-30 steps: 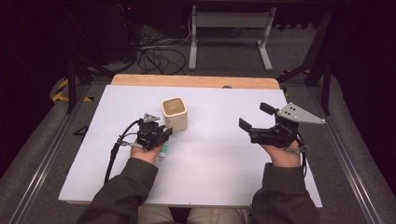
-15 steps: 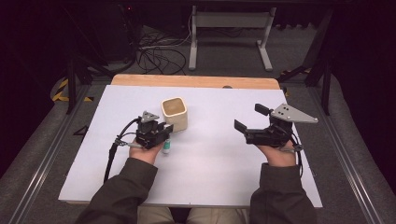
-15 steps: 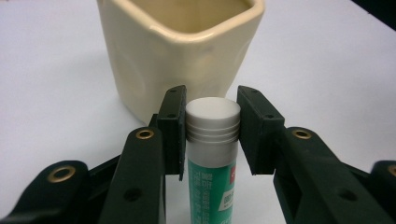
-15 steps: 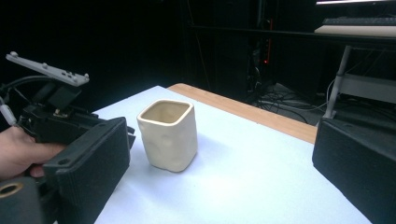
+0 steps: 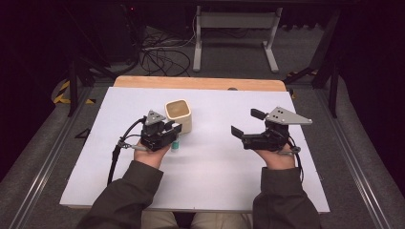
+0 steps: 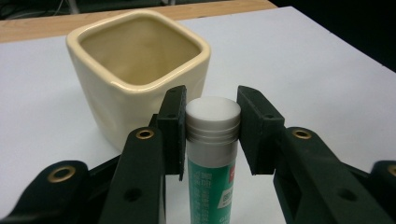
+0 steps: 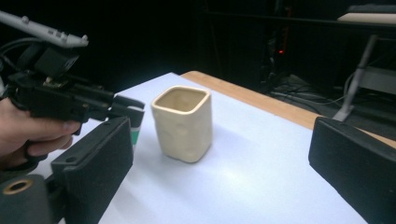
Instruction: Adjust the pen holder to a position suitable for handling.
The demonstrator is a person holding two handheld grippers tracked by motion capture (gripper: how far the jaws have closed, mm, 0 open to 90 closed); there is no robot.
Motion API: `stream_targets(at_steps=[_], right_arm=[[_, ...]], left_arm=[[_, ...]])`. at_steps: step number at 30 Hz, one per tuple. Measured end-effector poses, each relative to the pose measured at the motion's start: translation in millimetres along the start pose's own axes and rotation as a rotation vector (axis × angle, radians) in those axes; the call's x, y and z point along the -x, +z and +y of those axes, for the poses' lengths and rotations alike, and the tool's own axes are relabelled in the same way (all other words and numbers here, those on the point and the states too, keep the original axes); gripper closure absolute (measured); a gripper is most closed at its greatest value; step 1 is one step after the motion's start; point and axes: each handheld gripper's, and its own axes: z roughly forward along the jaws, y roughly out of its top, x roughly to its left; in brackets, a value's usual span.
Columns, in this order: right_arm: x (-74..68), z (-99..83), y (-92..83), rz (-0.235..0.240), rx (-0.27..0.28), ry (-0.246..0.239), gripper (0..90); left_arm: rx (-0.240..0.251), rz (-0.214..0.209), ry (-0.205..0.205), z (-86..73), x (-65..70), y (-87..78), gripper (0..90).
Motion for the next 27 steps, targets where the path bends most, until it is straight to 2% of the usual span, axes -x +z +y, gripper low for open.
stream_targets(at_steps=[3,6,10,13,14,15,16,20,27], right_arm=[[-3.5,-2.0,7.0,0.030,-0.011,-0.001,9.6],[-4.9,-5.7,13.2,0.045,-0.013,0.004,15.6],[-4.5,-11.6,18.9,0.058,0.010,0.030,24.5],[-3.9,-14.4,22.5,0.067,0.015,0.045,27.1],[-4.9,-16.8,27.3,0.080,0.004,0.049,28.1],[-5.9,-17.3,29.0,0.084,-0.002,0.047,28.5],[-7.5,-17.9,31.3,0.095,-0.008,0.040,29.4],[-15.3,-19.7,39.5,0.140,-0.021,0.007,33.3],[-24.4,-22.8,49.3,0.191,-0.040,-0.018,37.5]], left_arm=[[0.006,-0.010,0.014,2.5,2.6,-1.9,65.3],[0.025,-0.008,0.015,4.3,4.8,-3.1,65.3],[0.037,-0.013,0.016,5.8,5.8,-5.1,65.3],[0.051,-0.025,0.016,6.9,6.6,-6.6,65.3],[0.068,-0.044,0.017,7.7,8.1,-8.1,65.3],[0.068,-0.044,0.017,7.7,8.1,-8.1,65.3],[0.098,-0.063,0.029,8.2,10.7,-9.9,65.3],[0.132,-0.093,0.039,10.7,16.6,-12.2,65.3],[0.183,-0.119,0.053,14.0,24.2,-14.7,65.2]])
